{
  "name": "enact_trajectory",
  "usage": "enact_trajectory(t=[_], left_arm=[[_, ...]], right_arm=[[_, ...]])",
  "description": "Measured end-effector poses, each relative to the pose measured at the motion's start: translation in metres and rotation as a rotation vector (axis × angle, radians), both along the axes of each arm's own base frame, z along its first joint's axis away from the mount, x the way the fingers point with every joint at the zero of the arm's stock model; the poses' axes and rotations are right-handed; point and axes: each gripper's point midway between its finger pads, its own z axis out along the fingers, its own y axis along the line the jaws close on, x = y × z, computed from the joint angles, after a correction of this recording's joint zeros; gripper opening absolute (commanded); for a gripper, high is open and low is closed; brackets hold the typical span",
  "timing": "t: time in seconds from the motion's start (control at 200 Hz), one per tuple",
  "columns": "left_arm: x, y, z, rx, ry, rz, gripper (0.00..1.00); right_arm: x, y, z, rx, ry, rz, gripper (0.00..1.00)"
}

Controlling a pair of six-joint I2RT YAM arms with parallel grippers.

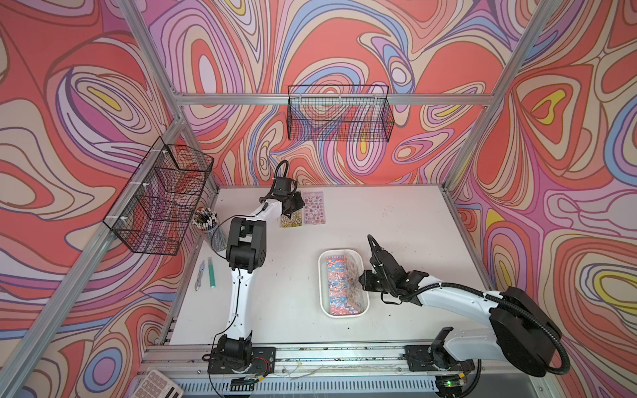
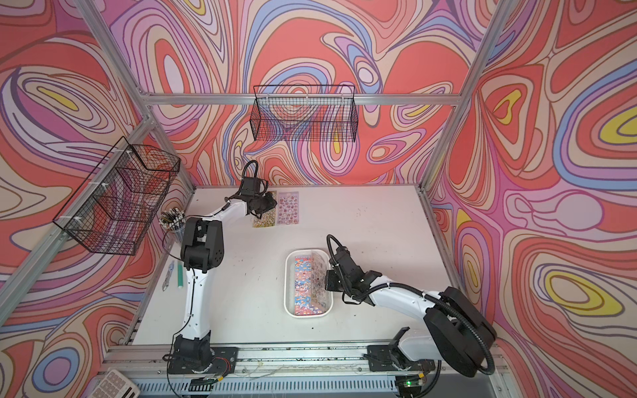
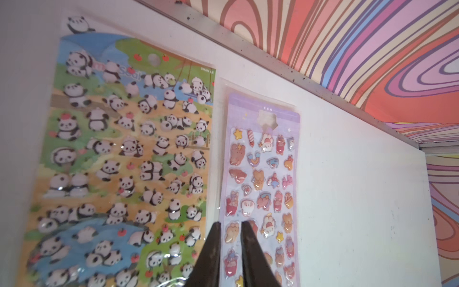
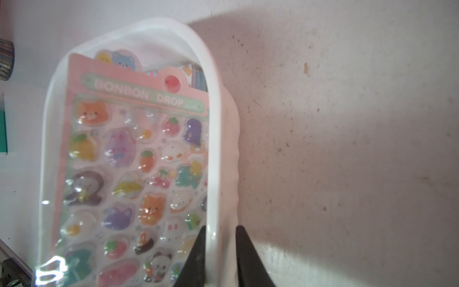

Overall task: Take the stickers out of the storage box
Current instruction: Place the sticker at the center of the board.

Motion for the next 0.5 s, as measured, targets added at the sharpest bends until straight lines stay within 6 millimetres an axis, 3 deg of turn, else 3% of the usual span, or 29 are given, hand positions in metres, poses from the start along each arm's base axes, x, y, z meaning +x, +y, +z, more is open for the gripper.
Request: enact_trajectory(t=[0.175,0.34,0.501], left_arm=[[0.000,0.002,0.022,0.009,-0.034,0.003,0.41],[-0.013,0.005,0.044,0.015,-0.055,-0.003,0.43],[-0.033,0.008,0.080,0.008,-0.096,-0.006,0.43]], right_arm=[[0.000,-0.001,0.002,-0.006,-0.004,0.004,0.37],[0.004,0.000,0.018,-0.001,-0.036,0.005,0.44],[0.010,0.000,0.039,0.005,-0.082,-0.003,0.45]])
